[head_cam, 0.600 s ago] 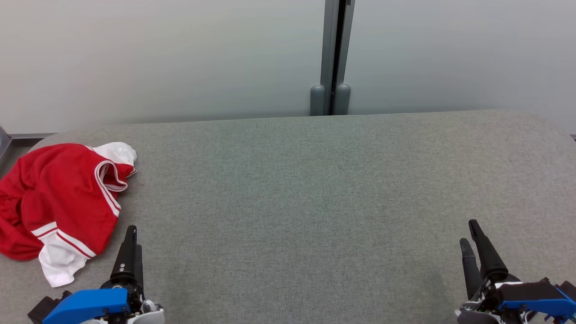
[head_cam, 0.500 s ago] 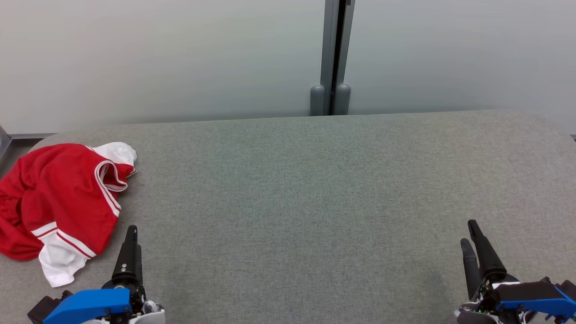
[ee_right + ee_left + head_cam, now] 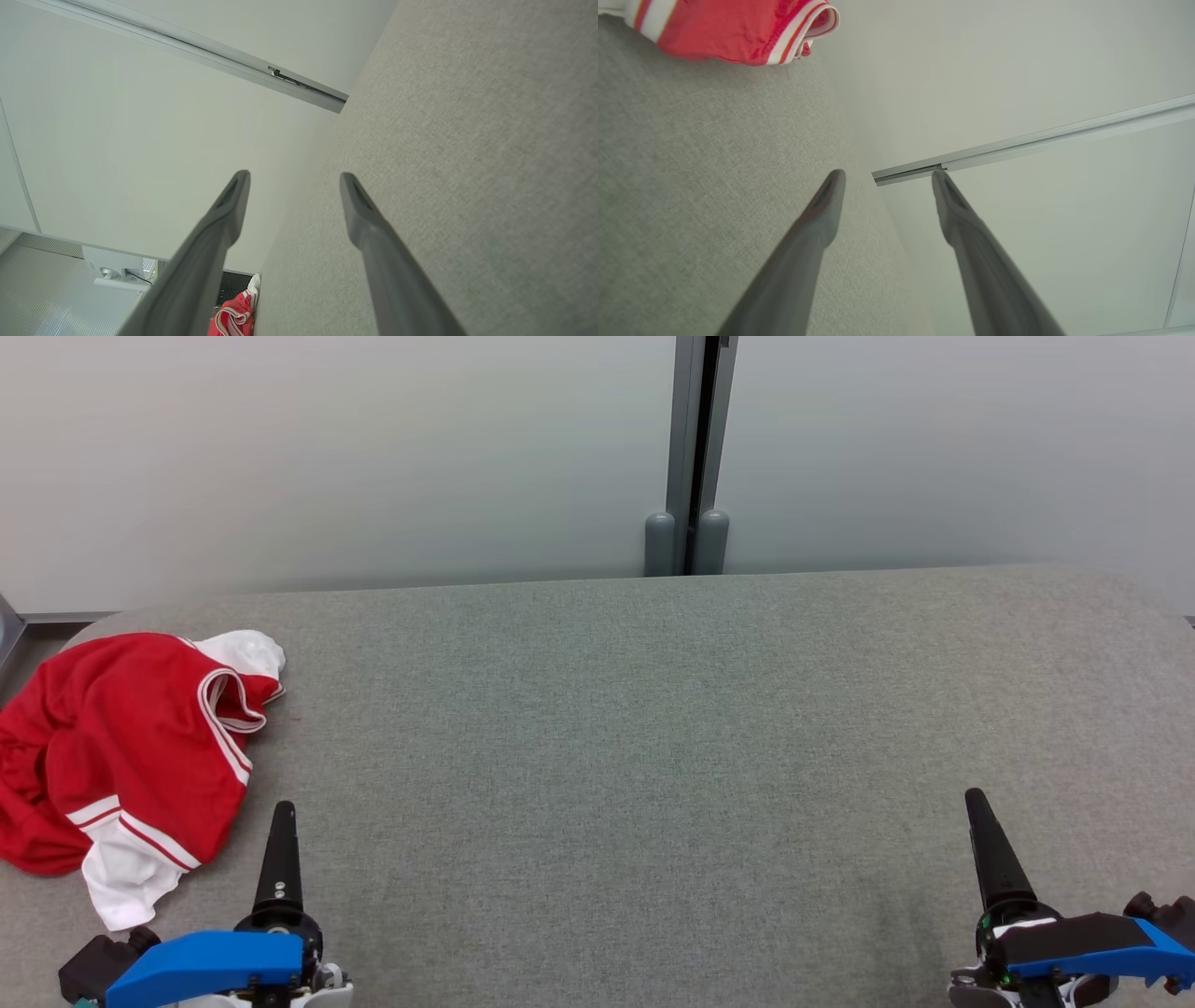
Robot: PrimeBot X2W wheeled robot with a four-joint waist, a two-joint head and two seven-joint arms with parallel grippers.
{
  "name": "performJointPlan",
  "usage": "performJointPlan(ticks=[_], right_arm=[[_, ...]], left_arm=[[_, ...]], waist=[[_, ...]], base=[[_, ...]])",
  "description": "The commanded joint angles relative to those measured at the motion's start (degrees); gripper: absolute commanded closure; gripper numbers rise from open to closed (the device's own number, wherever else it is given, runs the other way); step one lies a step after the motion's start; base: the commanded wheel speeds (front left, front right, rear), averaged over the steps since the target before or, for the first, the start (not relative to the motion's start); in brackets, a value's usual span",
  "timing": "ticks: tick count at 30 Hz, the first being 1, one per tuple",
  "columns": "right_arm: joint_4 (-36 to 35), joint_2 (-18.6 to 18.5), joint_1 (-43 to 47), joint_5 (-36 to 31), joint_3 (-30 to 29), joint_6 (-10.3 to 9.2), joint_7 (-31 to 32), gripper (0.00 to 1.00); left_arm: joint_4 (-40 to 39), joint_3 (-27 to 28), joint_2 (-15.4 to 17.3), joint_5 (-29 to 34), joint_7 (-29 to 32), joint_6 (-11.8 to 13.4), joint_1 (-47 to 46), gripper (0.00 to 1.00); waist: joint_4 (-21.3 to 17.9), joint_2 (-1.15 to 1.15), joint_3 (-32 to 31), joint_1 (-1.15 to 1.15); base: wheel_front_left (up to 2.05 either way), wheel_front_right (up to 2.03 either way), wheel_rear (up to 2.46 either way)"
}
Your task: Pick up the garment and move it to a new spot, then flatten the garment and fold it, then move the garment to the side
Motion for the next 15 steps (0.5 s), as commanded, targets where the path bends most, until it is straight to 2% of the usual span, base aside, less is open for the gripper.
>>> performJointPlan(ticks=[1, 15], right_arm=[[-1.1, -0.3, -1.0, -2.3, 0.1, 0.06, -0.6, 0.00], [-2.9, -0.3, -0.4, -17.3, 1.1, 0.08, -3.6, 0.00]], left_arm=[[-1.1, -0.5, 0.5, 2.3, -0.6, 0.3, -0.6, 0.00], [-0.7, -5.4, 2.8, 20.4, -3.5, 3.0, -0.2, 0.00]], waist=[[0.0, 0.00, 0.0, 0.00], [0.2, 0.00, -0.1, 0.00]], base=[[0.00, 0.00, 0.00], [0.00, 0.00, 0.00]])
